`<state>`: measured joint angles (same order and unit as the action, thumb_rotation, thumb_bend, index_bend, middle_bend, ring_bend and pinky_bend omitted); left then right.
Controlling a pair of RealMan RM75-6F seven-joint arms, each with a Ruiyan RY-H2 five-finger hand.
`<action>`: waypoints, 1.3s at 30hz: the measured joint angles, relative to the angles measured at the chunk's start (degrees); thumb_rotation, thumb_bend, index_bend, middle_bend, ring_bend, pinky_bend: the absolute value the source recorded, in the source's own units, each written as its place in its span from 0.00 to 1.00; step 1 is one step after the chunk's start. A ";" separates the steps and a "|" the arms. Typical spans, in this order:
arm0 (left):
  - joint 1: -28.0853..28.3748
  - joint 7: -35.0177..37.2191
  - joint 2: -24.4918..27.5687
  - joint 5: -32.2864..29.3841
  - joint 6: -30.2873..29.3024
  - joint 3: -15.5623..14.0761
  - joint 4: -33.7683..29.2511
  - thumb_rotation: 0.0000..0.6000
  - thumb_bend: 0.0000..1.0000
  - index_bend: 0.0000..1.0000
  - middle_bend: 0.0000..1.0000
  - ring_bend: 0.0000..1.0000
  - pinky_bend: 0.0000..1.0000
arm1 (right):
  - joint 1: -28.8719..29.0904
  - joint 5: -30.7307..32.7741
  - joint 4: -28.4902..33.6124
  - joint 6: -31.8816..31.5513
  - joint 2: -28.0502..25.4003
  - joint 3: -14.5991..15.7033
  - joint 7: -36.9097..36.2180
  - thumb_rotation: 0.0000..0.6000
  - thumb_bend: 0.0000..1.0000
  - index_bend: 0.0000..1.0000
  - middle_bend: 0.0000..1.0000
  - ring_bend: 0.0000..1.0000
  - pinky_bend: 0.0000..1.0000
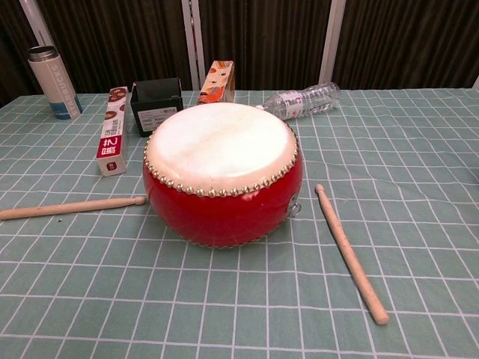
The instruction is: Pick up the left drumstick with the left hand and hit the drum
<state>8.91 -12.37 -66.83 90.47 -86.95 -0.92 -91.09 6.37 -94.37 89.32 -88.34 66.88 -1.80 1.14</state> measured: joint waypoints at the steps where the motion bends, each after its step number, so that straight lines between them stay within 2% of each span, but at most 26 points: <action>1: -0.04 0.10 0.05 0.00 0.04 0.01 -0.11 1.00 0.00 0.00 0.00 0.00 0.01 | 0.00 0.03 -0.01 0.02 0.02 0.00 -0.02 1.00 0.30 0.00 0.00 0.00 0.06; 19: 0.63 -0.24 0.25 -0.06 2.87 0.13 -0.94 1.00 0.00 0.00 0.00 0.00 0.02 | -0.31 -0.06 0.02 -0.27 -0.28 0.19 -0.57 1.00 0.30 0.00 0.00 0.00 0.06; 23: 1.31 -1.32 0.16 -0.85 4.40 0.57 -1.89 1.00 0.00 0.00 0.01 0.01 0.15 | -0.40 -0.18 -0.16 -0.34 -0.32 0.33 -0.82 1.00 0.30 0.00 0.00 0.00 0.06; 26: 2.22 -2.86 -0.01 -1.90 5.93 1.31 -2.56 1.00 0.02 0.06 0.12 0.14 0.28 | -0.49 -0.31 -0.08 -0.59 -0.33 0.33 -1.02 1.00 0.30 0.00 0.00 0.00 0.06; 28: 3.03 -3.68 -0.18 -3.27 7.49 1.99 -3.14 1.00 0.04 0.15 0.23 0.24 0.36 | -0.52 -0.60 -0.10 -0.74 -0.36 0.40 -1.03 1.00 0.30 0.00 0.00 0.00 0.06; 31: 4.52 -5.01 -0.51 -5.99 10.19 3.29 -4.17 1.00 0.05 0.21 0.32 0.31 0.41 | -0.57 -0.81 -0.15 -0.99 -0.41 0.43 -1.32 1.00 0.30 0.00 0.00 0.00 0.06; 39: 10.29 -11.80 -3.86 -16.50 18.66 7.35 -5.71 1.00 0.06 0.24 0.34 0.31 0.41 | -0.54 -0.78 -0.36 -0.94 -0.59 0.42 -2.38 1.00 0.30 0.00 0.00 0.00 0.06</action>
<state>19.20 -24.17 -70.69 73.97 -68.29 6.43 -96.79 5.82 -95.15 88.96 -89.28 66.28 -1.39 -1.24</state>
